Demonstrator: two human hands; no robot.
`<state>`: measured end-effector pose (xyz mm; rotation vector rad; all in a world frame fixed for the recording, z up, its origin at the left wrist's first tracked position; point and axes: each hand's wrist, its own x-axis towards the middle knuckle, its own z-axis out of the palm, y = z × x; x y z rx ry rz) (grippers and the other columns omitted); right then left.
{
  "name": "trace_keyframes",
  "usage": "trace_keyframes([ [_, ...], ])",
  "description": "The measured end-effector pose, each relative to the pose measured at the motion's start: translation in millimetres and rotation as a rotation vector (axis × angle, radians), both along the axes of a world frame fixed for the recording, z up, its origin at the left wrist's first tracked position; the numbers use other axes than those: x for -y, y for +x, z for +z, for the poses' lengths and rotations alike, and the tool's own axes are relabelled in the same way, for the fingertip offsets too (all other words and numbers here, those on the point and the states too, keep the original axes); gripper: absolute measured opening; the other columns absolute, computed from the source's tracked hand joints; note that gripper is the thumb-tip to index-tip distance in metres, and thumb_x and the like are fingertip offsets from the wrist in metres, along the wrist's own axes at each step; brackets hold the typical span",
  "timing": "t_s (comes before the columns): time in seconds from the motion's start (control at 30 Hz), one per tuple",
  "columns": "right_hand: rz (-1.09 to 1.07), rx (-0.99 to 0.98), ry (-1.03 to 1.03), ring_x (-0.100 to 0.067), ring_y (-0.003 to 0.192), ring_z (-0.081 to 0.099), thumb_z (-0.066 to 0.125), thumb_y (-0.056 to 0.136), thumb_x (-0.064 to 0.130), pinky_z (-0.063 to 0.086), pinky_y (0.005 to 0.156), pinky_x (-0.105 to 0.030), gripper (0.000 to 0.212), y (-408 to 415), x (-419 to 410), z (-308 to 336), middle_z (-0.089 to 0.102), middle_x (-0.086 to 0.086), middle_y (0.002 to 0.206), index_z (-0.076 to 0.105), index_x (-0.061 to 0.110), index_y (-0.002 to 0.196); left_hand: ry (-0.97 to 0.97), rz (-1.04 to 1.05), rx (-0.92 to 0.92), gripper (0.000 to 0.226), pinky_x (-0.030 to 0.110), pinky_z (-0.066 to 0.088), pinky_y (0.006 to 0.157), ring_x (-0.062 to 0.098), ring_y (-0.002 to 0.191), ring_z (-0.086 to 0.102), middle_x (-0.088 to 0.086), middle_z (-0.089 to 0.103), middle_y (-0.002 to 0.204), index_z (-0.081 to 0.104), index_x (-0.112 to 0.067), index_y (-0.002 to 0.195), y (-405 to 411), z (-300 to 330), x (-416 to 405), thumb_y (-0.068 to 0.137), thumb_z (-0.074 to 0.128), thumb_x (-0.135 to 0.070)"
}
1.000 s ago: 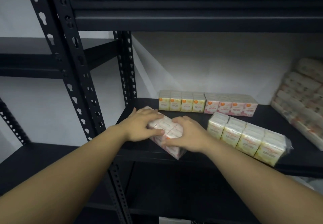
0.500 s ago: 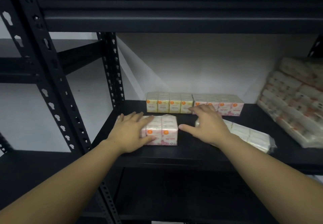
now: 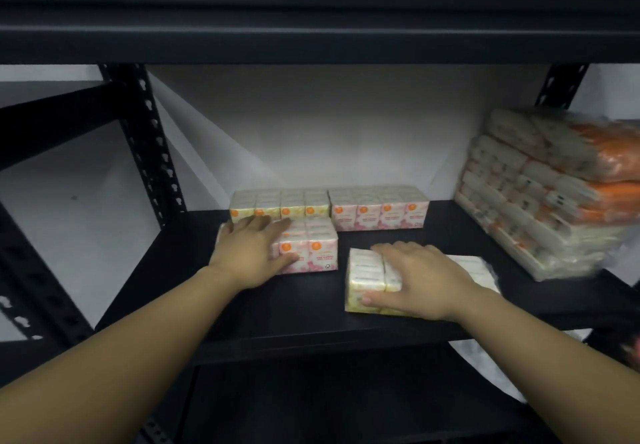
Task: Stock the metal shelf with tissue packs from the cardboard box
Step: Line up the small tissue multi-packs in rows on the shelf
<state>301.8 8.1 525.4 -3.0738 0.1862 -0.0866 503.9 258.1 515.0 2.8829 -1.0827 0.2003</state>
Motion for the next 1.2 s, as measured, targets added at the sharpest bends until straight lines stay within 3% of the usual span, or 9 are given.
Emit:
trace_keyframes([
  [0.2, 0.004, 0.069, 0.065, -0.015, 0.125, 0.046, 0.047, 0.07, 0.097, 0.041, 0.107, -0.04, 0.095, 7, 0, -3, 0.051, 0.012, 0.137, 0.045, 0.04, 0.147, -0.027, -0.119, -0.058, 0.079, 0.056, 0.018, 0.124, 0.029, 0.152, 0.029, 0.0, 0.032, 0.167, 0.023, -0.045, 0.161, -10, 3, 74, 0.092, 0.048, -0.075],
  [0.3, -0.028, 0.19, 0.255, -0.015, 0.135, 0.043, 0.052, 0.081, 0.087, 0.039, 0.115, -0.044, 0.081, 8, 1, -3, 0.051, 0.01, 0.146, 0.055, 0.035, 0.143, -0.07, -0.145, -0.142, 0.079, 0.058, 0.014, 0.125, 0.028, 0.153, 0.027, 0.002, 0.031, 0.167, 0.026, -0.042, 0.161, -10, 5, 91, 0.092, 0.053, -0.069],
  [0.4, -0.139, 0.41, 0.484, -0.009, 0.121, 0.057, 0.059, 0.091, 0.069, 0.049, 0.106, -0.036, 0.065, 14, 9, 1, 0.064, 0.008, 0.133, 0.064, 0.024, 0.137, -0.293, -0.123, -0.192, 0.068, 0.059, 0.015, 0.125, 0.027, 0.151, 0.029, 0.005, 0.037, 0.164, 0.04, -0.035, 0.155, -19, 10, 86, 0.094, 0.061, -0.057],
  [0.47, -0.193, 0.465, 0.578, -0.005, 0.111, 0.063, 0.061, 0.095, 0.061, 0.052, 0.097, -0.028, 0.055, 24, 18, 6, 0.07, 0.009, 0.124, 0.067, 0.022, 0.133, -0.513, -0.189, -0.158, 0.051, 0.053, 0.031, 0.121, 0.019, 0.141, 0.043, -0.001, 0.051, 0.152, 0.054, -0.028, 0.146, -39, 11, 75, 0.098, 0.061, -0.046],
  [0.53, -0.192, 0.436, 0.627, -0.004, 0.11, 0.064, 0.061, 0.097, 0.058, 0.049, 0.09, -0.021, 0.05, 35, 26, 12, 0.071, 0.01, 0.126, 0.069, 0.023, 0.131, -0.614, -0.312, -0.164, 0.041, 0.04, 0.04, 0.117, 0.007, 0.136, 0.046, -0.01, 0.057, 0.146, 0.062, -0.029, 0.138, -65, 8, 66, 0.1, 0.06, -0.044],
  [0.7, -0.127, 0.269, 0.635, -0.008, 0.125, 0.059, 0.061, 0.099, 0.053, 0.044, 0.101, -0.027, 0.041, 71, 29, 22, 0.066, 0.011, 0.137, 0.071, 0.027, 0.129, -0.379, -0.518, -0.243, 0.062, 0.026, 0.017, 0.126, -0.008, 0.153, 0.016, -0.024, 0.03, 0.164, 0.045, -0.045, 0.153, -95, -24, 54, 0.095, 0.06, -0.064],
  [0.77, -0.09, 0.224, 0.612, -0.009, 0.125, 0.06, 0.064, 0.098, 0.053, 0.046, 0.107, -0.03, 0.039, 86, 22, 26, 0.067, 0.01, 0.137, 0.072, 0.028, 0.126, -0.38, -0.508, -0.222, 0.058, 0.026, 0.015, 0.127, -0.009, 0.153, 0.012, -0.026, 0.026, 0.165, 0.042, -0.048, 0.153, -92, -32, 47, 0.098, 0.06, -0.056],
  [1.03, -0.014, 0.172, 0.572, -0.013, 0.123, 0.061, 0.069, 0.093, 0.054, 0.047, 0.103, -0.03, 0.044, 126, -12, 28, 0.067, 0.007, 0.135, 0.073, 0.026, 0.127, -0.486, -0.359, -0.194, 0.051, 0.025, 0.024, 0.126, -0.012, 0.149, 0.025, -0.027, 0.041, 0.157, 0.057, -0.044, 0.144, -66, -33, -38, 0.095, 0.071, -0.043],
  [1.2, 0.024, 0.133, 0.585, -0.018, 0.129, 0.057, 0.068, 0.097, 0.044, 0.045, 0.102, -0.031, 0.045, 137, -35, 15, 0.062, 0.005, 0.143, 0.066, 0.026, 0.138, -0.498, -0.202, -0.141, 0.051, 0.038, 0.034, 0.124, -0.005, 0.147, 0.036, -0.023, 0.05, 0.151, 0.062, -0.039, 0.138, -49, -29, -96, 0.089, 0.076, -0.04],
])
